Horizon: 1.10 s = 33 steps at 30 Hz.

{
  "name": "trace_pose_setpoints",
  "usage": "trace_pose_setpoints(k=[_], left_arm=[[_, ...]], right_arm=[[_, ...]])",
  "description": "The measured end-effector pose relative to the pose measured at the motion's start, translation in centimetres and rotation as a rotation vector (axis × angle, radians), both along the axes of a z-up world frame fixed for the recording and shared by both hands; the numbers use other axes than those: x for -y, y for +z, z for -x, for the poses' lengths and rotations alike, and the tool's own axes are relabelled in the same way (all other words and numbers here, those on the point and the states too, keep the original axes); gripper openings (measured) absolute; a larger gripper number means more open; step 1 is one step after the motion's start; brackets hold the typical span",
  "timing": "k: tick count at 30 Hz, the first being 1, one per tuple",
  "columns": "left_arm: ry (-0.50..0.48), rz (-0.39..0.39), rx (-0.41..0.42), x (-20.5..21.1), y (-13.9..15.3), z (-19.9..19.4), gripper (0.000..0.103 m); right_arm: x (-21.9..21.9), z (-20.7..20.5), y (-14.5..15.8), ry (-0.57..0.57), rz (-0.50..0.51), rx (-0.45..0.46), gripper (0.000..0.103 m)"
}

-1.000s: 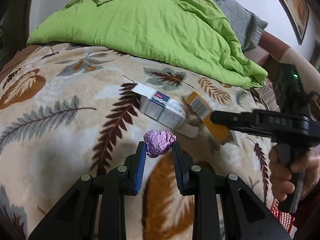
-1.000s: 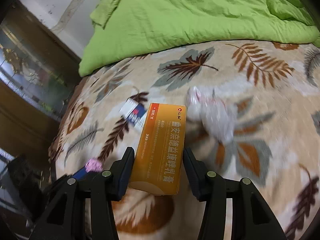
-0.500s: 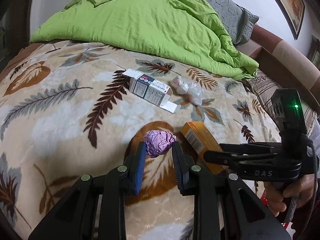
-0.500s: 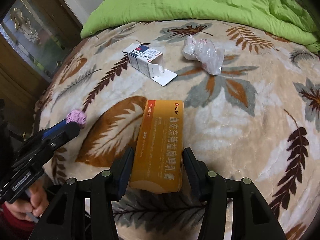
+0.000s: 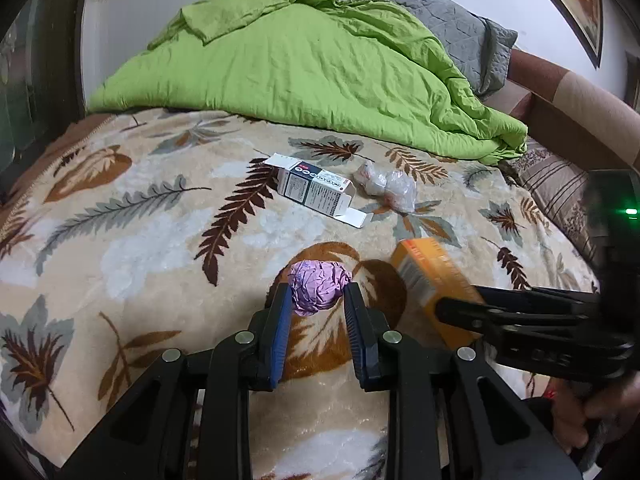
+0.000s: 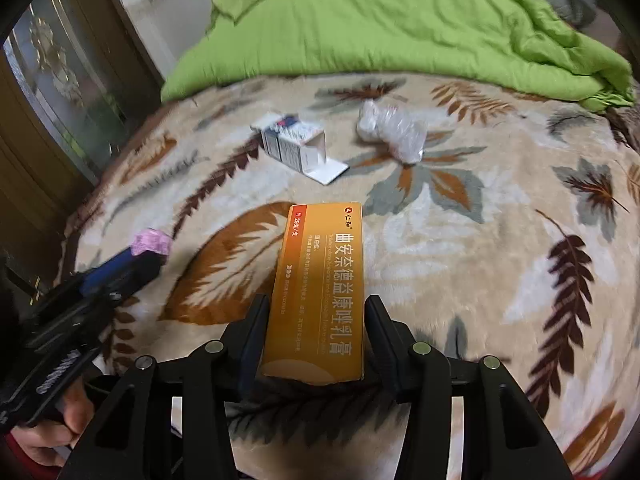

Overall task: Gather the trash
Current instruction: 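Hold the pink foil ball and orange box raised above the bed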

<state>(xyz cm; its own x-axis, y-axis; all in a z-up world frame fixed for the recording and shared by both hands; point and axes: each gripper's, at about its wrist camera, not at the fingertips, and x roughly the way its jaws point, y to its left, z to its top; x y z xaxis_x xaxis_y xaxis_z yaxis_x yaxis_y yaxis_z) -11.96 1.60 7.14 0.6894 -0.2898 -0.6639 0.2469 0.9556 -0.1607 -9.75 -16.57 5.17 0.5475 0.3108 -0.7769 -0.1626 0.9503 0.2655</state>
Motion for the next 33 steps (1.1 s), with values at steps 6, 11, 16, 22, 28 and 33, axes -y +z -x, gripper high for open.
trace_pose_setpoints(k=[6,11,16,22,28,33], left_arm=[[0.007,-0.030,0.012,0.6,-0.1,1.0,0.025],[0.007,-0.061,0.026,1.0,-0.2,2.0,0.025],[0.007,-0.083,0.032,1.1,-0.3,2.7,0.025],[-0.003,-0.116,0.048,1.6,-0.2,3.3,0.025],[-0.008,-0.133,0.055,1.7,-0.1,3.6,0.025],[-0.006,-0.131,0.054,1.7,-0.1,3.7,0.025]], right_arm=[[0.2,3.1,0.8,-0.046,-0.019,0.061,0.053],[1.3,4.0,0.7,-0.091,-0.071,0.069,0.053],[1.7,4.4,0.8,-0.109,-0.095,0.082,0.053],[1.4,4.6,0.9,-0.107,-0.083,0.096,0.053],[1.7,4.6,0.9,-0.110,-0.100,0.094,0.053],[1.7,4.7,0.9,-0.106,-0.097,0.097,0.053]])
